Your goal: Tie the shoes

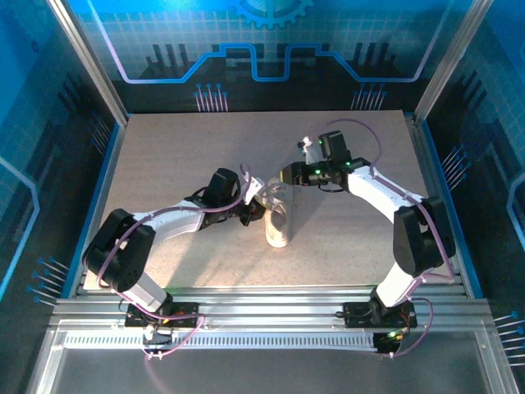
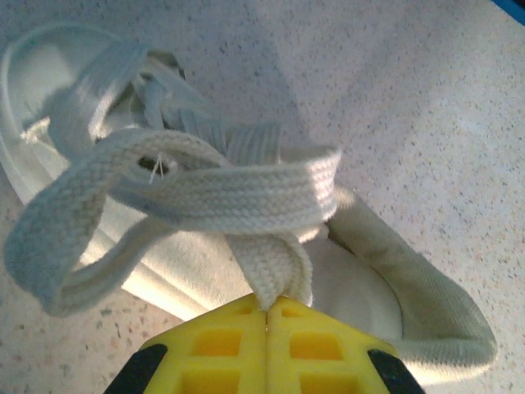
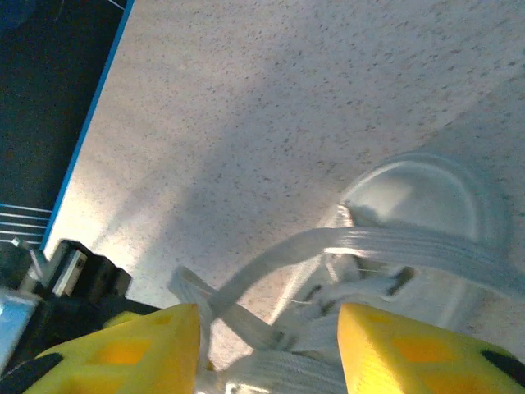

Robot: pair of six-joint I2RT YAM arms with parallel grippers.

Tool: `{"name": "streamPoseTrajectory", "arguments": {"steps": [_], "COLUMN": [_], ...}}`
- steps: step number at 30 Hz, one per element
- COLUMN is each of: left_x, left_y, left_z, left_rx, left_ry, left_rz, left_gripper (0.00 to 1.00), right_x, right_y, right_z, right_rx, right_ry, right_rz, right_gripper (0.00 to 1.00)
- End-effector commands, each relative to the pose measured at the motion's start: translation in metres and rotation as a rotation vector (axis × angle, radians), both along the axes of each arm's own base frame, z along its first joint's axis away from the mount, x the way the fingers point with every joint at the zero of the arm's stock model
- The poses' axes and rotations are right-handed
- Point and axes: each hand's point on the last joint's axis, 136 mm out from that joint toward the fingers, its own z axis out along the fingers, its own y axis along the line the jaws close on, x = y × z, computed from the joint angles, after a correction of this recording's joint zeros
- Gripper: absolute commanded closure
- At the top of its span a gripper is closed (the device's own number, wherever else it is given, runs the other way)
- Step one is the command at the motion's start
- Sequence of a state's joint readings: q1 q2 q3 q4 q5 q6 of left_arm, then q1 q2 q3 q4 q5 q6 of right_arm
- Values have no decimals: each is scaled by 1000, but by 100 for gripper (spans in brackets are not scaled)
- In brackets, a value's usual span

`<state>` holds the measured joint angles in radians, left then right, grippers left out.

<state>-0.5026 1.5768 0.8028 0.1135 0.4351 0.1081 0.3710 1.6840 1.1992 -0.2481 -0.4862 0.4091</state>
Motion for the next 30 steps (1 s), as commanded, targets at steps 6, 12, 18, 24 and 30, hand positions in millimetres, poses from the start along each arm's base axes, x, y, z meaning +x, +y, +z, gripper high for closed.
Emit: {"name": "streamPoseTrajectory", "arguments": {"steps": [6, 12, 18, 24, 30], "left_x": [-19, -30, -32, -21, -15], "left_y": [1, -3, -20, -28, -33], "left_z": [10, 16, 36, 52, 53], "left_rx": [5, -13, -117, -167, -191], "left_ry": [61, 181, 314, 415, 517], "left_rz": [-34, -40, -43, -14, 18], "left_gripper": [100, 100, 100, 100, 100], "right_x": [0, -2, -24, -67, -94], "right_y": [-2, -8, -28, -13, -4], "right_z": [-44, -41, -17, 2, -10], "right_rx": [-121, -141, -61, -92, -159], "right_ry": [195, 183, 78, -236, -562], "right_rz": [-86, -95, -118, 113, 249], "right_gripper": [49, 49, 50, 51, 47]}}
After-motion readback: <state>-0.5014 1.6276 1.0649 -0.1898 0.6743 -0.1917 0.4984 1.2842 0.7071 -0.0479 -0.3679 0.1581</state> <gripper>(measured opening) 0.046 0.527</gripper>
